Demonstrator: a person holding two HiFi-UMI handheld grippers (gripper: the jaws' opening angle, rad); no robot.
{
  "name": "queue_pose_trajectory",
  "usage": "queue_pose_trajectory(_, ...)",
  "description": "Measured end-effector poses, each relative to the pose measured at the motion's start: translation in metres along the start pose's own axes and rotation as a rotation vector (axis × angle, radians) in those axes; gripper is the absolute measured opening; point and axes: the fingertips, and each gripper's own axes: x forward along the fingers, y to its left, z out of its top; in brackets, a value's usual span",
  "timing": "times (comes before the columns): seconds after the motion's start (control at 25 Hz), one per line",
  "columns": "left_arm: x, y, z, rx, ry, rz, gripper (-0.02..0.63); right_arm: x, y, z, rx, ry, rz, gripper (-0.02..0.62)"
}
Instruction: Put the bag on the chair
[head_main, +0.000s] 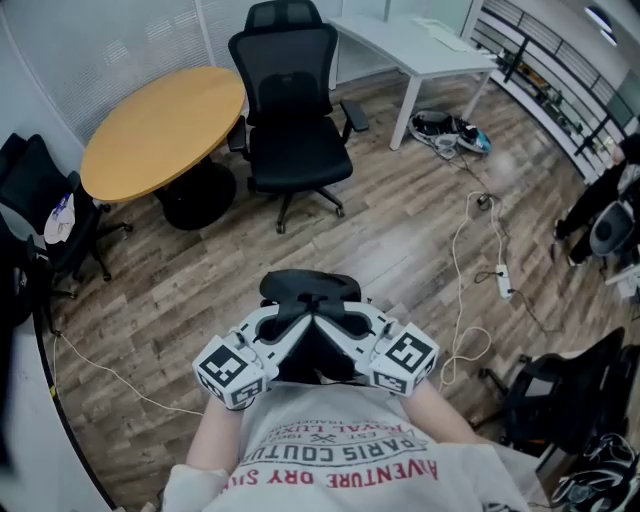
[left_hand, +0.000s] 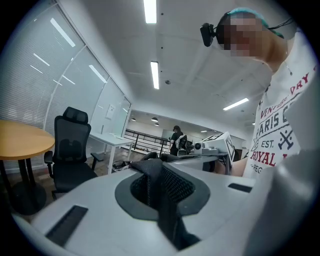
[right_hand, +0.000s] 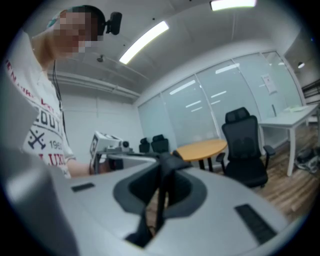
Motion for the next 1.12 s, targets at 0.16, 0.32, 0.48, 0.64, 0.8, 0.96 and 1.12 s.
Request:
queue_pose_trajectory(0.16, 0.009, 0.036, 0.010, -0.023, 0.005, -0.012, 0.049, 0.025, -0.025, 0.010, 0.015, 0.006, -0.001, 0.044)
queue_pose_trajectory(0.32, 0.024, 0.082, 0.027, -0.018, 0.013, -0.048, 0.049, 0.056, -0.062, 0.027, 0.021, 0.009, -0.028, 0.044)
queue_pose_trajectory(0.48, 0.041, 0.132, 0.048, -0.007, 0.016, -0.099, 0.049, 0.089, -0.101, 0.049, 0.026, -0.007, -0.066, 0.044)
queue_pose_trajectory(0.64, 0.055, 0.184, 0.068, 0.021, 0.021, -0.153, 0.049, 0.127, -0.142, 0.070, 0.033, -0.023, -0.118, 0.044)
queue_pose_trajectory(0.8, 0.068, 0.230, 0.085, 0.049, 0.039, -0.203, 0.049, 0.161, -0.177, 0.088, 0.039, -0.027, -0.170, 0.044)
queue_pose_trajectory(0.96, 0.081, 0.264, 0.101, 0.053, 0.038, -0.214, 0.049, 0.183, -0.205, 0.104, 0.022, -0.028, -0.193, 0.044)
queue_pose_trajectory(1.12, 0.101, 0.293, 0.107, 0.019, 0.019, -0.191, 0.049, 0.197, -0.239, 0.112, 0.014, -0.007, -0.184, 0.044)
